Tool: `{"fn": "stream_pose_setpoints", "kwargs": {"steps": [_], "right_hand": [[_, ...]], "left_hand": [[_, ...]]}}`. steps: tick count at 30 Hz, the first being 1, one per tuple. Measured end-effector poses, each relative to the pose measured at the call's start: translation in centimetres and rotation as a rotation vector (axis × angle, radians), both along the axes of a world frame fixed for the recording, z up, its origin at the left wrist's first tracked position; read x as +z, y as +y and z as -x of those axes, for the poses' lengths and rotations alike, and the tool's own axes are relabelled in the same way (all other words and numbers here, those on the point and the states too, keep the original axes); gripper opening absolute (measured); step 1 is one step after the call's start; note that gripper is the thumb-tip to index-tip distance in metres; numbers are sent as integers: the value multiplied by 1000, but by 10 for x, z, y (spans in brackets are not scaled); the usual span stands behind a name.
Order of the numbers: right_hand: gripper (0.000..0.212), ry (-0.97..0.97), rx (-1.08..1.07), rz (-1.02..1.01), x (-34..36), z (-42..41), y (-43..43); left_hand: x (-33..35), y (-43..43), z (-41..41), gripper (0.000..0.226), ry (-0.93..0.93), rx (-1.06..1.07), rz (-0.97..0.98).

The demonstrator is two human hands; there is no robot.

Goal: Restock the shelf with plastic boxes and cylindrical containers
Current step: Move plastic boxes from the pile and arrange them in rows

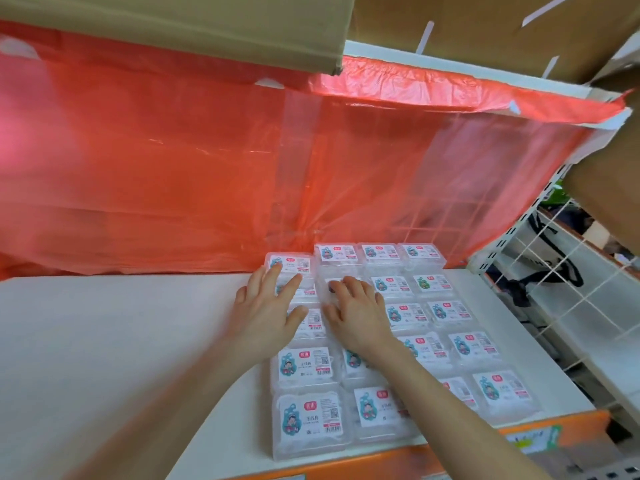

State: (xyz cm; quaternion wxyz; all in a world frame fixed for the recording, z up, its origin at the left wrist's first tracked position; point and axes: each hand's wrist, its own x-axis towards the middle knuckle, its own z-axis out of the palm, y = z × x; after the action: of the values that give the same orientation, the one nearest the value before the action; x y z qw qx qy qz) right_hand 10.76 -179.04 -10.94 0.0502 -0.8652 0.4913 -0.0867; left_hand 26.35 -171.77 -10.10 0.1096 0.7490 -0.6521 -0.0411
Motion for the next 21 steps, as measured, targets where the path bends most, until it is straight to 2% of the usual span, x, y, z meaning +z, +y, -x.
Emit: {"fn": "stream_pose_setpoints", "kwargs": {"steps": [21], "right_hand": [[44, -42, 6, -16, -2, 0, 2]], "left_hand": [[-6, -27, 8, 60, 39, 75, -35]]}}
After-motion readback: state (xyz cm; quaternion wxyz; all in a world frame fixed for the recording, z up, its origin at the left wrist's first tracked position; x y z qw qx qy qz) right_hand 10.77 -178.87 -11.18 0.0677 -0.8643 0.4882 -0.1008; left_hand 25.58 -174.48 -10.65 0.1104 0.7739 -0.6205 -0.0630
